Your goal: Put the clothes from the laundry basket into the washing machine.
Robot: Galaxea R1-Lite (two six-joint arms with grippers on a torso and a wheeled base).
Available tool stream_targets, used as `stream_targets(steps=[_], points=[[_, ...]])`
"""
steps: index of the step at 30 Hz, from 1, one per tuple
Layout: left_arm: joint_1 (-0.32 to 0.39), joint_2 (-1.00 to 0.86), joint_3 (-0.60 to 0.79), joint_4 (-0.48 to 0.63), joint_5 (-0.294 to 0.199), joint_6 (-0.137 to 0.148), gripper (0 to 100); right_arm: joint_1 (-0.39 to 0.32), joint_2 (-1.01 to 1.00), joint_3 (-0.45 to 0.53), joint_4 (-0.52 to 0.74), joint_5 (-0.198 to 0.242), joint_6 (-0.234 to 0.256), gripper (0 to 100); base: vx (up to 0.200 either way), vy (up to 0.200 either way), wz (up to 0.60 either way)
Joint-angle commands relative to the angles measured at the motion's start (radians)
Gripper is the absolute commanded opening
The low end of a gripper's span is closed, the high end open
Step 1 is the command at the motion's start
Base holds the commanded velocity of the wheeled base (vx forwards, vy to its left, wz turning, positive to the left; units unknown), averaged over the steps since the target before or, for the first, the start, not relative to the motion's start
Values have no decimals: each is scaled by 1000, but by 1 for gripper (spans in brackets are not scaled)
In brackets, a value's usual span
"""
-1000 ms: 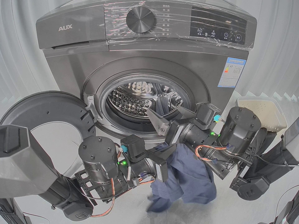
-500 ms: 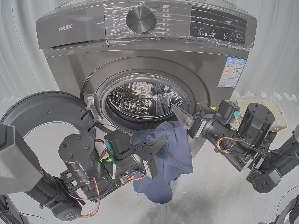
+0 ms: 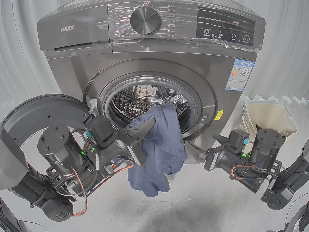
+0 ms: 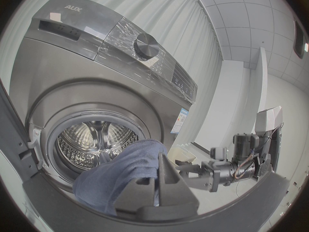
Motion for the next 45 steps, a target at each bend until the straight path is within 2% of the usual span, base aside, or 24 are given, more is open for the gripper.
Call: stream_targets(steps=[1,3,9,11,16,26,32,33,39,45], points=[[25,-9,-12,-4,-3,9,0,0,3,80,-2,37,-13,100,0,0,0],[28,-12,-13,-4,-5,21,0,7,15,98,-8,58,-13,100,0,0,0],[28,-17,-18,-4,-5,21,0,23,72,94,-42,86,-27,100,0,0,0],[28,-31,-19,-4,-5,21,0,32,120,95,-76,115,-29,100,0,0,0],[28,-34,-19,-4,-5,21,0,32,212,45,-136,137,-32,100,0,0,0],[26,-32,-15,-4,-6,21,0,19,313,-124,-162,147,-47,100,0,0,0],[26,-32,-13,-4,-6,21,0,30,336,-155,-189,152,-47,100,0,0,0],[28,-32,-12,-4,-6,21,0,32,339,-155,-200,157,-49,0,0,0,0],[48,-28,-15,-4,-8,21,0,33,310,-132,-208,167,-49,0,0,0,0],[74,-15,-9,-4,-8,21,0,33,203,-53,-206,166,-50,0,0,0,0]])
